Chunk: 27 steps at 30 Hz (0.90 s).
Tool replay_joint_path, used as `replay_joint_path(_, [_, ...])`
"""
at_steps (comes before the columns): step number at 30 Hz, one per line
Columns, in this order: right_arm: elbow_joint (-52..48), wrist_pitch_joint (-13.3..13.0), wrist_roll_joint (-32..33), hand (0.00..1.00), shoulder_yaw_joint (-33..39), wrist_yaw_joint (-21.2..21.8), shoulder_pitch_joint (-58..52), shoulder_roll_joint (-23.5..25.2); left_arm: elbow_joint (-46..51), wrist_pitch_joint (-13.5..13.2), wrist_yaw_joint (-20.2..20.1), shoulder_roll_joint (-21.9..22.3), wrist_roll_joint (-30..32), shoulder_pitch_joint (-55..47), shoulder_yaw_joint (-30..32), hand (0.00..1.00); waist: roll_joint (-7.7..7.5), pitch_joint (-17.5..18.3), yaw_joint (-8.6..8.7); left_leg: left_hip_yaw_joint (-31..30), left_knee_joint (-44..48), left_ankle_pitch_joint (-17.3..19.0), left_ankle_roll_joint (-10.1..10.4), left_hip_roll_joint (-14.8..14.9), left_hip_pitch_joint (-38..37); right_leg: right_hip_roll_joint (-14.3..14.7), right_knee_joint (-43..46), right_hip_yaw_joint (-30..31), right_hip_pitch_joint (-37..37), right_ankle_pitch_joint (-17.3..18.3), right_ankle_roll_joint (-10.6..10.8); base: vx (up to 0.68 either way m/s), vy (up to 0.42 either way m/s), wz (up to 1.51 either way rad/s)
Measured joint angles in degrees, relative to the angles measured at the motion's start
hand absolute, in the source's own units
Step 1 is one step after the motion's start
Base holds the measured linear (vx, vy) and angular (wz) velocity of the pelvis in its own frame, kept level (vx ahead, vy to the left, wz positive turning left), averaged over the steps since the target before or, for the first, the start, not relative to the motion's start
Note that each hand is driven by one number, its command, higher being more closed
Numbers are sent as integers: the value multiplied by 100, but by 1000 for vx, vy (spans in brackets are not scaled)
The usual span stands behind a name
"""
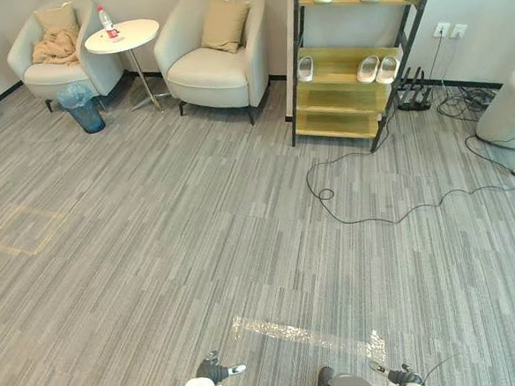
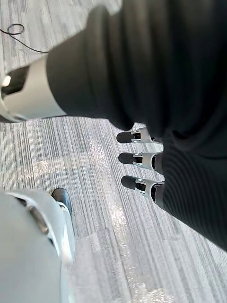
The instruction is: Pick up cushions and gather them together orderly.
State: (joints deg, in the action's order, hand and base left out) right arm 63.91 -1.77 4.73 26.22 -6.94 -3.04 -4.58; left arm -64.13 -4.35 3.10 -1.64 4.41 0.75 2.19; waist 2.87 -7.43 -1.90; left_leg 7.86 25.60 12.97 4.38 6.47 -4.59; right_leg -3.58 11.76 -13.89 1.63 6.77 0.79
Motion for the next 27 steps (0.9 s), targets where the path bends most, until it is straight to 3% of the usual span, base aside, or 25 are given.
replay_joint_path(2, [-27,-1,31,0,-51,-15,-59,53,176,-7,8,11,-3,11,217,0,-32,-41,-90,57,1500,-77,240,272,621,37,-178,-24,-353,63,-88,140,-49,0])
replay_joint_path(3, [-43,-3,39,0,-46,-39,-68,48,217,-23,11,21,-5,-16,293,0,-15,-45,-113,126,1650,114,93,350,750,58,-236,0,-496,113,-98,133,7,-15])
replay_joint_path(5, [-59,-5,60,0,-29,-51,-83,58,282,-24,16,20,-18,-35,285,0,-16,-44,-95,152,1183,294,-12,309,922,51,-283,130,-571,156,-53,87,57,-29])
replay_joint_path(6, [-119,-2,132,0,-4,-55,-60,86,291,-30,25,21,-28,-30,285,0,-11,-46,-118,-8,419,281,-35,159,987,34,-283,291,-553,208,9,85,127,-59])
replay_joint_path(7, [-189,-10,215,0,59,-59,-64,123,279,-22,29,24,-59,-42,262,0,22,-40,-117,-358,-480,121,59,-10,940,39,-274,429,-528,227,76,136,200,-68])
replay_joint_path(8, [-178,-17,217,0,84,-63,-71,105,274,-24,30,20,-89,-57,224,0,42,-35,-131,-506,-710,-217,116,-85,857,66,-267,573,-512,250,152,181,172,-64])
replay_joint_path(9, [-179,-11,245,0,110,-66,-97,233,247,-20,34,-63,-121,-120,110,0,8,49,-135,-442,-1059,-228,43,-263,703,-15,-446,749,-570,162,265,198,156,-48])
replay_joint_path(10, [-172,-4,241,0,178,-60,-123,243,198,-23,29,-107,-123,-141,60,0,-114,127,-100,-375,-1172,-244,-5,-342,636,-88,-514,790,-575,120,336,244,130,-36])
replay_joint_path(12, [-174,12,238,0,321,-66,-222,230,133,-13,24,-131,-122,-127,77,0,-153,171,-98,-232,-1311,-346,-173,-505,515,-243,-561,867,-603,108,380,286,163,-21])
replay_joint_path(16, [-159,37,215,0,418,-55,-415,242,10,-6,11,-162,-123,-138,0,0,-130,207,-83,-380,-1577,-408,-274,-785,131,-455,-721,944,-909,130,415,205,104,0])
replay_joint_path(27, [44,33,216,0,630,-42,-307,208,-128,-7,18,-207,-231,-97,-213,0,-183,425,-87,-837,-1643,-411,-278,-759,-53,-357,-787,797,-1185,130,414,100,-43,10])
